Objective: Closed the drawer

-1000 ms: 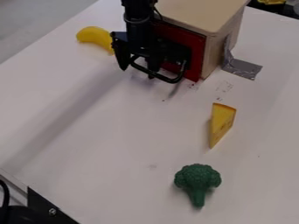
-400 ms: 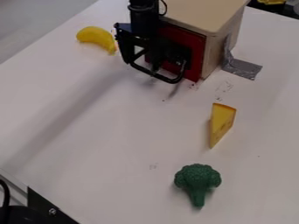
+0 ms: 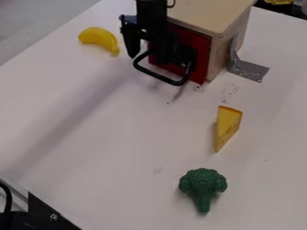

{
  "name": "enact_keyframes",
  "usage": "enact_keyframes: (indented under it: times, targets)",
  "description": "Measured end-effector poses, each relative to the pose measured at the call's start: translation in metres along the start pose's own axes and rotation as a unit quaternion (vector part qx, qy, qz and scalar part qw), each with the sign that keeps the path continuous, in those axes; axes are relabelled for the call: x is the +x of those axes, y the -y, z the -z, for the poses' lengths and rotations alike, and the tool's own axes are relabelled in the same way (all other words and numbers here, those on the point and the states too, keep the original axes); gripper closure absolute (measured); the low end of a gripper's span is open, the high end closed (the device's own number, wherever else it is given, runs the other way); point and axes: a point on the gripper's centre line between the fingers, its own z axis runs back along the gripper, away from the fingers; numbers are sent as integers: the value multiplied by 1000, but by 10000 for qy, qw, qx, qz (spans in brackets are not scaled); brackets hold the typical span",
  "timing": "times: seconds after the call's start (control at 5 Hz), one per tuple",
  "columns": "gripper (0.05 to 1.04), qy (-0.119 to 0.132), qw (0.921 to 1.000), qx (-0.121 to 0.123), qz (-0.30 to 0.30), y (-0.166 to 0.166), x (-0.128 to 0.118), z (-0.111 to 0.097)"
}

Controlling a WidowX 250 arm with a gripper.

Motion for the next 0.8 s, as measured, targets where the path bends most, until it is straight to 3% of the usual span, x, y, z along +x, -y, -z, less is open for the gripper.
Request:
enact_keyframes:
  times: [0.4, 0.6, 0.8]
  targets:
    - [85, 183, 9993, 10, 313, 22, -33, -45]
    - [85, 314, 9988, 13, 383, 26, -47, -57]
    - [85, 270, 9983, -72, 507, 30, -60, -67]
